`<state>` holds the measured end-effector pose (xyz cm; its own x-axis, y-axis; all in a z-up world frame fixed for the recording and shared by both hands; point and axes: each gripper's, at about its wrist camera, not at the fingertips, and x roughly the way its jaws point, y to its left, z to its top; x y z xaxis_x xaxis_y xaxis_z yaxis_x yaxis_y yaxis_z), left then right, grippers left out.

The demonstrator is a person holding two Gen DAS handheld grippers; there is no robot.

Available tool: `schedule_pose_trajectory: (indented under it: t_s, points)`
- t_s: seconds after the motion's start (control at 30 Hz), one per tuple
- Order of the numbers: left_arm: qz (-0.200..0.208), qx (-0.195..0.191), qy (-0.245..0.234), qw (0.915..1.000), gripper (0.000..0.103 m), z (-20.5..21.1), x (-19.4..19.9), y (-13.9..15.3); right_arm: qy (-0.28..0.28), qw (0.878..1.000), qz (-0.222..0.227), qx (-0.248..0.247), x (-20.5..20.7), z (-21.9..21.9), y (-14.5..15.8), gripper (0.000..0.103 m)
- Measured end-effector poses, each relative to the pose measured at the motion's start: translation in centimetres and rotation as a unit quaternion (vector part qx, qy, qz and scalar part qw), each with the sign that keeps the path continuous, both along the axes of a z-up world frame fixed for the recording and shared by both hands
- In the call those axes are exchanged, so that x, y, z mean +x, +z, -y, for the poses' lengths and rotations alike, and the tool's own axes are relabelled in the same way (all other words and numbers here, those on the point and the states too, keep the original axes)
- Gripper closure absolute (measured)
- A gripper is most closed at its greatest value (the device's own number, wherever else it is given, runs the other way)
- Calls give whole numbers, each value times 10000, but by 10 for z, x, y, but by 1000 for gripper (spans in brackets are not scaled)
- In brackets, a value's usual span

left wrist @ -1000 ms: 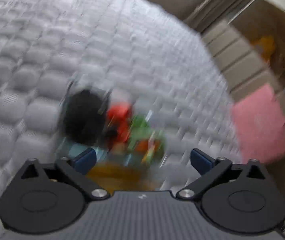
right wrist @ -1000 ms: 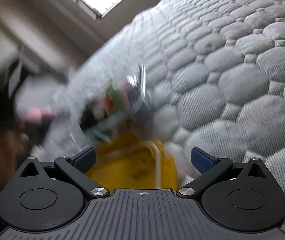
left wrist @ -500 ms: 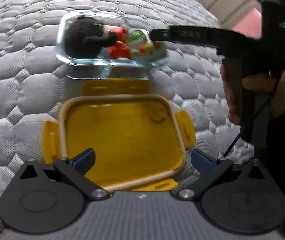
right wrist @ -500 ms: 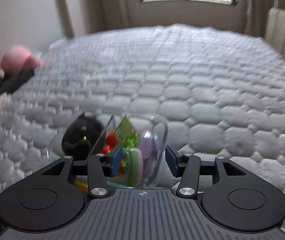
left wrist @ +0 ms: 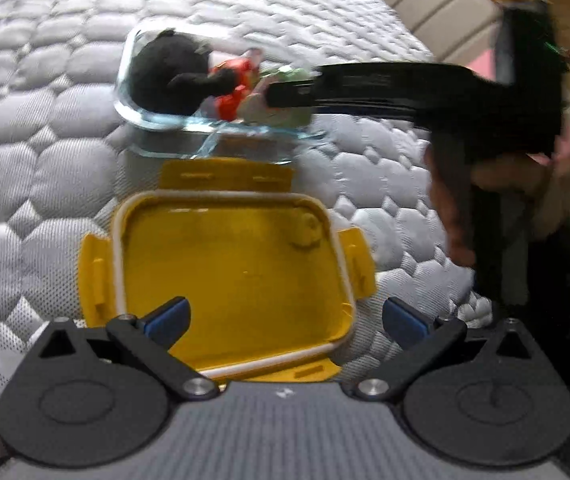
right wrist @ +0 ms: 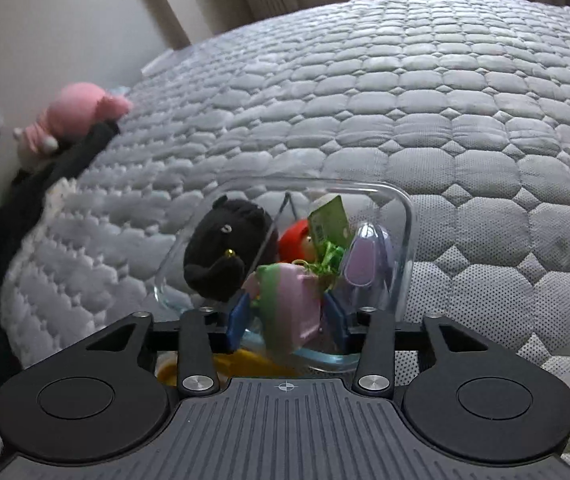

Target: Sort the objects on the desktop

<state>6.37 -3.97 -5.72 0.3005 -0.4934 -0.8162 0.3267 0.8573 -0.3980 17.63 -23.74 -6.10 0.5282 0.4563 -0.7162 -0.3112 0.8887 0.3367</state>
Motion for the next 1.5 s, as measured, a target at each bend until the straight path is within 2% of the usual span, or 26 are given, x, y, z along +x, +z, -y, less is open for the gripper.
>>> schedule_pose_trajectory:
  t_s: [0.17,0.33,0.47,0.6,0.7,0.77,0.87,0.97,1.03,1.13,1.27,1.33,1.37,1.4,1.5]
  points:
    - [218,-31,-117,9997,0,-2,-9,11,-3,9985,80,-542,-1,-17,14,72]
    - [121,-184,-65,9997,0,-9,-7,4,-64,9924,641,-1046,-1,-33,44,72]
    - [19,-279,37,9996,0,-20,-7,-4,-207,9858,1004,-1332,10,-43,53,72]
    - [-70,-324,239,9992,0,-34,-6,-9,-336,9843,1093,-1342,23,-45,37,72]
    - [-145,-364,296,9988,0,-38,-4,-14,-305,9811,1139,-1536,26,-46,21,72]
    - [-199,-382,313,9986,0,-38,-2,-18,-163,9838,1148,-1365,20,-42,18,72]
    - [-281,-410,337,9982,0,-39,0,-23,-187,9924,875,-842,13,-29,26,70]
    - [-332,-429,281,9981,0,-36,1,-26,-515,9923,1014,-497,8,-12,43,62]
    - [-328,-420,202,9984,0,-33,-1,-27,-618,9911,1080,-473,9,-7,51,61]
    - [-329,-413,154,9985,0,-31,-3,-28,-594,9893,1123,-712,13,-12,51,61]
    - [-369,-401,200,9983,0,-33,-3,-30,-458,9882,1064,-1006,20,-30,32,62]
    - [-410,-410,229,9981,0,-35,-2,-33,-388,9823,1228,-1360,21,-42,22,64]
    - [-434,-411,243,9979,0,-35,-1,-34,-353,9788,1309,-1536,21,-47,17,69]
    - [-459,-411,258,9978,0,-36,-1,-36,-317,9749,1390,-1712,21,-53,12,70]
    - [-524,-417,302,9973,0,-38,0,-40,-175,9597,1679,-2247,21,-69,1,75]
